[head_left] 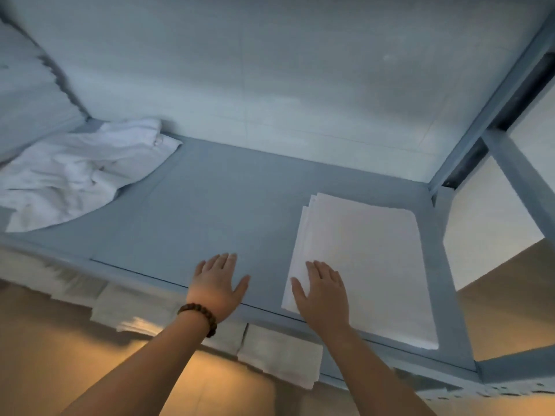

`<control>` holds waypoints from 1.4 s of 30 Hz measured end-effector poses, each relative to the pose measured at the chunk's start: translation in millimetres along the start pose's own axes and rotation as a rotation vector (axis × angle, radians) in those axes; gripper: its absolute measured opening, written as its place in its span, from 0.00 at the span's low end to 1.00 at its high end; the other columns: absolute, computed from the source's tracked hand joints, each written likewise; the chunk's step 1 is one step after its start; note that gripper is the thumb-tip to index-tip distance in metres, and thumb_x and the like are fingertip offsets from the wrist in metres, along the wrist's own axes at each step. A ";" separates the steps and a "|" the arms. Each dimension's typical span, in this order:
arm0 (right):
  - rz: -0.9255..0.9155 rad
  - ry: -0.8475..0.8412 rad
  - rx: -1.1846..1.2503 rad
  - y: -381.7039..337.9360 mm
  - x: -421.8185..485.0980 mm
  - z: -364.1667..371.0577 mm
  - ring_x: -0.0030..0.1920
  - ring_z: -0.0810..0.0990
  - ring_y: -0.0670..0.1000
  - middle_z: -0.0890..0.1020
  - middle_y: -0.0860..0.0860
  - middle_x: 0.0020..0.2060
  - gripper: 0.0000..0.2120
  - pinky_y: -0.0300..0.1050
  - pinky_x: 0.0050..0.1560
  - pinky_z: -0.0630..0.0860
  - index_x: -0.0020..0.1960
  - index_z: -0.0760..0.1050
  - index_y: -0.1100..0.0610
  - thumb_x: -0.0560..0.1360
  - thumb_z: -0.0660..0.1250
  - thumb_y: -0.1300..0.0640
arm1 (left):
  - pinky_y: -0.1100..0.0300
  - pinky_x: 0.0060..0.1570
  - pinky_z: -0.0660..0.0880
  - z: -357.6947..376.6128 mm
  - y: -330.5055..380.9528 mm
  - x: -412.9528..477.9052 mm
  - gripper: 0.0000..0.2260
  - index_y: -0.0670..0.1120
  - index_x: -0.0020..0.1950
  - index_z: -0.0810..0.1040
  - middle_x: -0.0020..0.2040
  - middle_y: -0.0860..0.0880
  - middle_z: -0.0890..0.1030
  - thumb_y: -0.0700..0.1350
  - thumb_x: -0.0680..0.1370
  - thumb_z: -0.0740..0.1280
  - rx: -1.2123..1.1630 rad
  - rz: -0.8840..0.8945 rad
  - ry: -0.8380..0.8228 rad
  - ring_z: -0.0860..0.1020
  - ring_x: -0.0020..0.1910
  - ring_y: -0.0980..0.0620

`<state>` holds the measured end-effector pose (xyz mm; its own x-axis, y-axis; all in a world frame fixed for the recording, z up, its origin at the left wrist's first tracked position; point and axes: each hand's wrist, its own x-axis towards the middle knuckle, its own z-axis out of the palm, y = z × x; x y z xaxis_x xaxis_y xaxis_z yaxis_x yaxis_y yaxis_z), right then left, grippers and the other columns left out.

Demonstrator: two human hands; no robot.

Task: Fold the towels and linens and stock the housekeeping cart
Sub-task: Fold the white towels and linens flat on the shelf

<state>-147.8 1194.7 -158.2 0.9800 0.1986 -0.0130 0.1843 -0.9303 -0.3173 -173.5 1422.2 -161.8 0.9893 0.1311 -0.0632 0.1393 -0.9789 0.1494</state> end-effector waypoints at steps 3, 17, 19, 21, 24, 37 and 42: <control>-0.084 -0.011 0.044 -48.3 -0.1 8.4 0.72 0.62 0.52 0.68 0.52 0.71 0.28 0.51 0.74 0.54 0.73 0.64 0.56 0.79 0.53 0.41 | 0.51 0.74 0.54 -13.2 -29.6 -18.2 0.30 0.49 0.77 0.59 0.76 0.49 0.64 0.64 0.80 0.49 -0.003 -0.073 0.059 0.60 0.75 0.50; -0.193 -0.064 -0.019 -244.1 12.5 65.1 0.74 0.60 0.52 0.65 0.52 0.74 0.29 0.48 0.74 0.54 0.74 0.63 0.55 0.79 0.55 0.41 | 0.50 0.72 0.59 -37.8 -206.8 -63.7 0.29 0.47 0.75 0.63 0.72 0.51 0.68 0.62 0.80 0.51 -0.057 -0.232 0.152 0.63 0.73 0.52; -0.161 -0.044 -0.026 -277.8 13.7 78.2 0.74 0.61 0.52 0.67 0.52 0.73 0.28 0.48 0.73 0.56 0.74 0.64 0.56 0.79 0.55 0.41 | 0.49 0.72 0.58 -42.7 -243.7 -62.4 0.29 0.47 0.75 0.63 0.73 0.51 0.68 0.62 0.80 0.52 -0.057 -0.215 0.156 0.62 0.73 0.51; -0.131 -0.021 -0.023 -308.2 14.6 89.0 0.73 0.62 0.53 0.68 0.53 0.72 0.27 0.48 0.72 0.57 0.73 0.65 0.56 0.79 0.56 0.42 | 0.49 0.72 0.58 -48.4 -278.4 -60.2 0.28 0.47 0.76 0.63 0.73 0.50 0.67 0.62 0.80 0.52 -0.047 -0.190 0.154 0.61 0.74 0.51; -0.088 0.009 -0.030 -346.5 18.2 99.3 0.72 0.63 0.54 0.69 0.54 0.71 0.27 0.48 0.72 0.58 0.72 0.67 0.56 0.79 0.57 0.43 | 0.49 0.72 0.57 -57.9 -327.0 -55.8 0.28 0.47 0.76 0.61 0.74 0.50 0.66 0.61 0.80 0.52 -0.031 -0.157 0.137 0.61 0.74 0.50; -0.002 -0.016 -0.043 -414.5 63.1 115.5 0.75 0.56 0.51 0.62 0.51 0.75 0.27 0.48 0.74 0.52 0.75 0.61 0.52 0.80 0.55 0.42 | 0.49 0.69 0.61 -83.6 -403.0 13.3 0.27 0.48 0.75 0.61 0.72 0.47 0.68 0.60 0.80 0.54 -0.011 -0.068 0.126 0.65 0.70 0.47; 0.014 -0.026 -0.006 -429.8 99.7 126.7 0.76 0.55 0.51 0.61 0.50 0.75 0.27 0.49 0.75 0.50 0.75 0.60 0.52 0.80 0.54 0.42 | 0.48 0.75 0.50 -80.2 -425.1 53.3 0.28 0.49 0.78 0.55 0.78 0.47 0.58 0.61 0.81 0.51 -0.014 -0.079 0.028 0.55 0.77 0.47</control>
<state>-138.8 1653.4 -143.3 0.9803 0.1929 -0.0419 0.1706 -0.9349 -0.3113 -176.6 1857.8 -149.6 0.9761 0.2122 -0.0478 0.2171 -0.9631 0.1592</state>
